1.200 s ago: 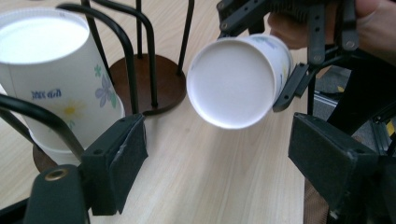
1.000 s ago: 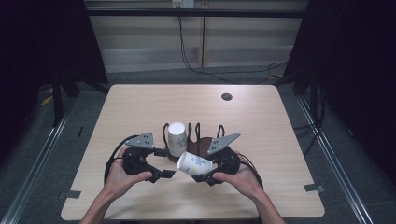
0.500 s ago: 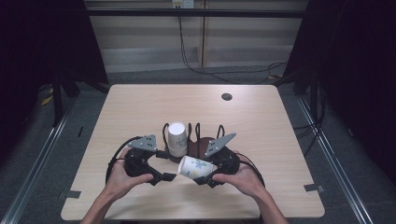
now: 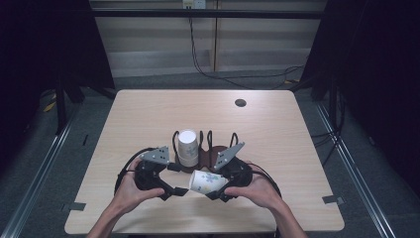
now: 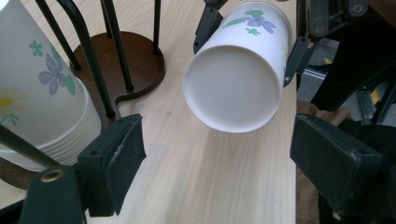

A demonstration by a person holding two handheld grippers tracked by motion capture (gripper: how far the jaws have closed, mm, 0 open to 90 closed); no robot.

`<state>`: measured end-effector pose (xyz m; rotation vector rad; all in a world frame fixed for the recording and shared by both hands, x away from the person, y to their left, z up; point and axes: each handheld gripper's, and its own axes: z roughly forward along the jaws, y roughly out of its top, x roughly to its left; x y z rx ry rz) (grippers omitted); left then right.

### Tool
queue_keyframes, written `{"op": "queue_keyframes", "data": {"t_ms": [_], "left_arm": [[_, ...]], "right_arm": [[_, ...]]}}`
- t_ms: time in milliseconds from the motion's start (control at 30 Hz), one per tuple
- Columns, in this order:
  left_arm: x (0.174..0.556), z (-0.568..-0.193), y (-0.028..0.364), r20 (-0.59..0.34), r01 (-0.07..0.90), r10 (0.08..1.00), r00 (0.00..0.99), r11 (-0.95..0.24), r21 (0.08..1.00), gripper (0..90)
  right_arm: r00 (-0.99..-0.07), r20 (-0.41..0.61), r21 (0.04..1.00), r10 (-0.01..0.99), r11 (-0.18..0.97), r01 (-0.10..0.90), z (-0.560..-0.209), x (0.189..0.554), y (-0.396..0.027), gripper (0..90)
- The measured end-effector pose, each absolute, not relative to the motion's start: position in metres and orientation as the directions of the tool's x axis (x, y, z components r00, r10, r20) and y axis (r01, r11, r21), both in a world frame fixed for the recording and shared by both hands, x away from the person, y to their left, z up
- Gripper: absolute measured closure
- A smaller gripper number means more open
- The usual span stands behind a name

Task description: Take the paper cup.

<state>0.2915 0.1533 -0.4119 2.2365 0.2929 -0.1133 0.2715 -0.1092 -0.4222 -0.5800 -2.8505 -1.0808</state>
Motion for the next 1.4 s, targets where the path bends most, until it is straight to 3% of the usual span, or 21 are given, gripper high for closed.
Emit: {"op": "queue_keyframes", "data": {"t_ms": [1033,1233,1400], "left_arm": [[0.279,-0.430,0.126,-0.141,0.168,0.099,0.985,-0.733,0.659,19.7],[0.277,-0.429,0.124,-0.135,0.154,0.085,0.987,-0.730,0.666,26.5],[0.278,-0.432,0.123,-0.145,0.158,0.081,0.986,-0.737,0.658,24.5]], "right_arm": [[-0.947,0.129,0.480,0.294,0.817,0.319,-0.431,0.269,-0.090,28.6],[-0.951,0.129,0.478,0.280,0.823,0.307,-0.431,0.269,-0.087,28.6],[-0.957,0.127,0.481,0.260,0.828,0.289,-0.432,0.268,-0.082,28.6]]}}
